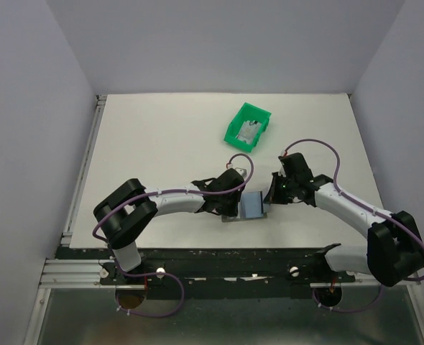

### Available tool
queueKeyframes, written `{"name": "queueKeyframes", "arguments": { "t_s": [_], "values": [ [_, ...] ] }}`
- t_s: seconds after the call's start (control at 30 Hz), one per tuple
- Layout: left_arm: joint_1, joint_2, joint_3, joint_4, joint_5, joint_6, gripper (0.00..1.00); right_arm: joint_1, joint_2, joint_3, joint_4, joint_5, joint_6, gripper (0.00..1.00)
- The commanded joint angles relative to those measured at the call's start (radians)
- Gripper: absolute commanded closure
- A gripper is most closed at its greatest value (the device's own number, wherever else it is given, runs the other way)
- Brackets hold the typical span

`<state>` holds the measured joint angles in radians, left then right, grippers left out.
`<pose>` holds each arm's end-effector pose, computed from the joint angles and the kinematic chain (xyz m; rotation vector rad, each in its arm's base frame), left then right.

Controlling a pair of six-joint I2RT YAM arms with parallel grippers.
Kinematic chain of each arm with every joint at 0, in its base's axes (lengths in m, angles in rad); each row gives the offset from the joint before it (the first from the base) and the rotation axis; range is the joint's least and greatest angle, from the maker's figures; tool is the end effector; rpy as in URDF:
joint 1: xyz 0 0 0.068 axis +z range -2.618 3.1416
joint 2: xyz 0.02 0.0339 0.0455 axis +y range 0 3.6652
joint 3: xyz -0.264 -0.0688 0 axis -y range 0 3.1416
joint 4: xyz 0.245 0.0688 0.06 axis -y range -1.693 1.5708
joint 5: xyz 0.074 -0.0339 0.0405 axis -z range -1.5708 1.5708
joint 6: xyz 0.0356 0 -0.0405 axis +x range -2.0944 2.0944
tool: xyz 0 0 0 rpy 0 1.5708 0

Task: Put the credit cards into the card holder
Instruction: Turn over the card holder at the center of the board.

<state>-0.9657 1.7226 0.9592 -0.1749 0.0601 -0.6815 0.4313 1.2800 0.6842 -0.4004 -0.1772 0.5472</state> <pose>0.1934 -0.2835 0.1601 0.4040 2.6388 -0.6953 0.2154 0.1060 0.1871 0.0843 2.6567 0.5773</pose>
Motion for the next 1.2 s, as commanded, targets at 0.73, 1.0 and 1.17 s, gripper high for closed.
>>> {"name": "queueKeyframes", "arguments": {
  "t_s": [0.73,1.0,1.17],
  "values": [
    [0.002,0.022,0.016,-0.020,-0.014,0.010,1.00,0.006,0.127,-0.038,0.199,-0.174,0.037,1.00],
    [0.002,0.015,0.016,-0.023,-0.016,0.011,1.00,0.004,0.188,-0.064,0.301,-0.264,0.085,0.99],
    [0.002,-0.021,0.015,-0.031,-0.035,0.007,1.00,0.006,0.206,-0.071,0.313,-0.260,0.094,0.99]
  ]
}}
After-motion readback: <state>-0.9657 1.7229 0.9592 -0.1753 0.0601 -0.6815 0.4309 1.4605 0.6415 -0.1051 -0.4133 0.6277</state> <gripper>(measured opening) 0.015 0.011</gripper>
